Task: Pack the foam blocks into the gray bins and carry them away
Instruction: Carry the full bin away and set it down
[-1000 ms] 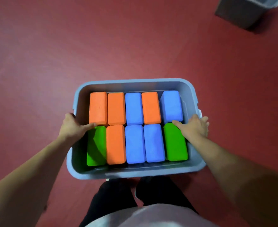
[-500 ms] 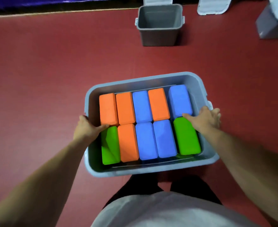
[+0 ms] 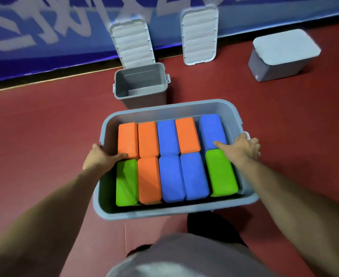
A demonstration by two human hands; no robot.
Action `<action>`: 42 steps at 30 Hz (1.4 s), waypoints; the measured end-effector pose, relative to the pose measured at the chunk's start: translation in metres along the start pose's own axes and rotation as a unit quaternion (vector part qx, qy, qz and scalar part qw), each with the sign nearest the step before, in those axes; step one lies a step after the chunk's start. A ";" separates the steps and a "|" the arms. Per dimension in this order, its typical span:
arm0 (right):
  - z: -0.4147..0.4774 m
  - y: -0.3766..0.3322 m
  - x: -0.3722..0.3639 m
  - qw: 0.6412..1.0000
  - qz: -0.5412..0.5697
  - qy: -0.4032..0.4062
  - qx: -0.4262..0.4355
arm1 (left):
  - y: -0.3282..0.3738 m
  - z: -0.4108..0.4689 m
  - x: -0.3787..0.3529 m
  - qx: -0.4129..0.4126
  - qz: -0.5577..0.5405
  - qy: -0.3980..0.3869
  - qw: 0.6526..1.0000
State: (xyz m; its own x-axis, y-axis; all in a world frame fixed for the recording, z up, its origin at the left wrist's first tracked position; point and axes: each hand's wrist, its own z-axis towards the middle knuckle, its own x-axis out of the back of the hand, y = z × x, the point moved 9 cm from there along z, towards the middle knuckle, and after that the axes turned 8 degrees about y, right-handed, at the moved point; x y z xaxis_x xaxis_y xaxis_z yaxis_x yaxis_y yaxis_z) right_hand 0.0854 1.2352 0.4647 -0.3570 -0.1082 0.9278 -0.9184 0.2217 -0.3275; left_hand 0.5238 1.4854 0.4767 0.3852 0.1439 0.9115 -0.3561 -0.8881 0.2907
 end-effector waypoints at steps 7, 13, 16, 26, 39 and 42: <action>0.195 -0.058 0.034 0.999 -0.026 0.001 0.020 | 0.180 0.087 -0.013 0.011 -0.028 -0.008 1.000; 0.334 -0.106 0.043 0.999 -0.038 0.006 0.009 | 0.307 0.176 -0.036 -0.001 -0.041 -0.019 0.999; 0.409 -0.133 0.039 0.999 -0.043 0.011 -0.010 | 0.379 0.237 -0.060 -0.018 -0.062 -0.037 0.997; 0.619 -0.203 0.063 0.995 -0.032 -0.016 -0.091 | 0.603 0.390 -0.083 -0.039 -0.047 -0.106 0.992; 0.984 -0.312 -0.106 0.981 -0.031 -0.189 -0.043 | 0.774 0.596 -0.237 0.110 -0.078 -0.092 0.987; 1.048 -0.316 -0.172 0.972 -0.020 -0.228 -0.057 | 0.788 0.643 -0.300 0.127 -0.076 -0.099 0.984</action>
State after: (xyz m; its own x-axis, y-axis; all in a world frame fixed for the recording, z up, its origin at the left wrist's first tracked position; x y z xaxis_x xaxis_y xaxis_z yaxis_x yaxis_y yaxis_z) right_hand 0.2585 0.1679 0.2220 -0.3836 -0.5309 0.7556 -0.9175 0.3119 -0.2466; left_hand 0.6751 0.4611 0.2454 0.5852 0.2172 0.7812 -0.0674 -0.9471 0.3138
